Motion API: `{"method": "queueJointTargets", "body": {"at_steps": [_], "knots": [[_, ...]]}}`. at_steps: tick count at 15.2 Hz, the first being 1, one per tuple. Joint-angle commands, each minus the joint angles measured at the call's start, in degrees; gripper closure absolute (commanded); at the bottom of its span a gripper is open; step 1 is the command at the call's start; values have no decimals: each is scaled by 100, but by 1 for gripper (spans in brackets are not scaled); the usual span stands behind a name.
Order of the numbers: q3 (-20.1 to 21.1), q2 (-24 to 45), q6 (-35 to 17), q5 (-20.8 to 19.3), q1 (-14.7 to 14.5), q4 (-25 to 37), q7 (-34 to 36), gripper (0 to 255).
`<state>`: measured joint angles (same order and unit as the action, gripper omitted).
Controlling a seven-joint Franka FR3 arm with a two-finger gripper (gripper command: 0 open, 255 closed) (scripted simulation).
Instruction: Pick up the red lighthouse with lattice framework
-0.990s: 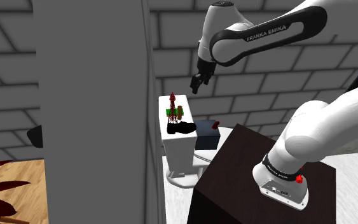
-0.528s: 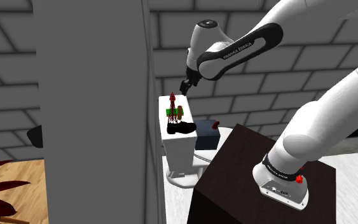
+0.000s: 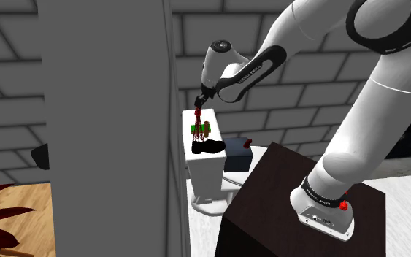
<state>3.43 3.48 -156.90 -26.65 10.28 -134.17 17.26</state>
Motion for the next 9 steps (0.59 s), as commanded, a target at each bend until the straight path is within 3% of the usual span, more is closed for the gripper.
{"method": "queueJointTargets", "body": {"at_steps": [1, 6, 9], "knots": [[-105, 491, -274, -556, -4, 341, 418, 0], [-554, 1549, -649, -1553, -271, 1345, 1227, 0], [-701, 1733, -807, -1756, -376, 1369, 1453, 0]]}}
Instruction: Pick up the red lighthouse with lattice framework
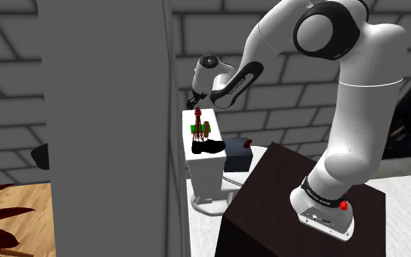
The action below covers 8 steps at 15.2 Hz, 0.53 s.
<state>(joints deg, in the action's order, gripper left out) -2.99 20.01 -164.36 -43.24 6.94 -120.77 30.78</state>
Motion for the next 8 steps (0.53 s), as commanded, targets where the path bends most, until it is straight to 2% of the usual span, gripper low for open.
{"method": "queueJointTargets", "body": {"at_steps": [1, 4, 7, 8], "knots": [[-106, 142, -112, -168, -76, 40, 179, 0], [-254, 336, -267, -374, -183, 82, 417, 0], [-286, 374, -297, -412, -207, 92, 461, 0], [-288, 375, -297, -415, -210, 91, 466, 255]]}}
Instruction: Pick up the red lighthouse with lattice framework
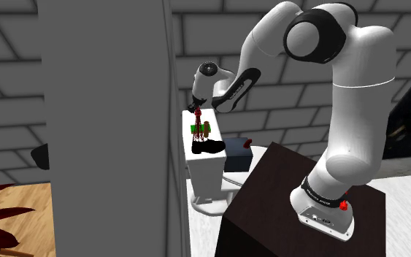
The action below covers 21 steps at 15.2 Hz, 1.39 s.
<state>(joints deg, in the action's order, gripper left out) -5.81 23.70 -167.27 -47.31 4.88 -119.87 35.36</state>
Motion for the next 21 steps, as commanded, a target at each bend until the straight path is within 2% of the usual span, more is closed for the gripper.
{"method": "queueJointTargets", "body": {"at_steps": [1, 9, 21], "knots": [[-8, 5, -8, -11, -5, -2, 12, 255], [-4, 5, -6, -5, 0, 2, 3, 255], [533, -730, 620, 829, 375, -99, -917, 255]]}}
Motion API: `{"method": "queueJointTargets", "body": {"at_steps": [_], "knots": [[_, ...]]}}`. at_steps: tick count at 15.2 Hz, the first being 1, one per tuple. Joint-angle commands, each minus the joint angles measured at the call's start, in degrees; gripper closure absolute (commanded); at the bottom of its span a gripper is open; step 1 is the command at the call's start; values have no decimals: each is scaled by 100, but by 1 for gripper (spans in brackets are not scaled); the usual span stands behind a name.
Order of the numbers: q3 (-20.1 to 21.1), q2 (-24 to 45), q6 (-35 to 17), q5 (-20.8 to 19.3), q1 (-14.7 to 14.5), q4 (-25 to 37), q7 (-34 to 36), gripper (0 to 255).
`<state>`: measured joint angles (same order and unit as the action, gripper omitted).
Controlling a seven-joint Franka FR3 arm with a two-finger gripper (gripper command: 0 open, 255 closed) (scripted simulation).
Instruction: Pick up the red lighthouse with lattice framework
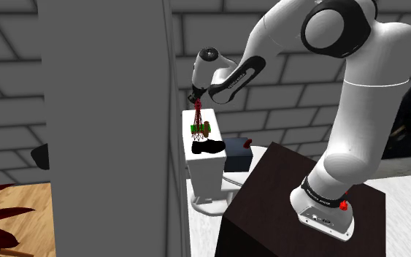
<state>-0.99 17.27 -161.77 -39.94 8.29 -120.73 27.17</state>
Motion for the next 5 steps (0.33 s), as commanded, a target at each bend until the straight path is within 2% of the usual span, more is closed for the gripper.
{"method": "queueJointTargets", "body": {"at_steps": [1, 5], "knots": [[87, -142, 124, 161, 56, -11, -169, 255], [156, -259, 240, 310, 99, -4, -322, 255]]}}
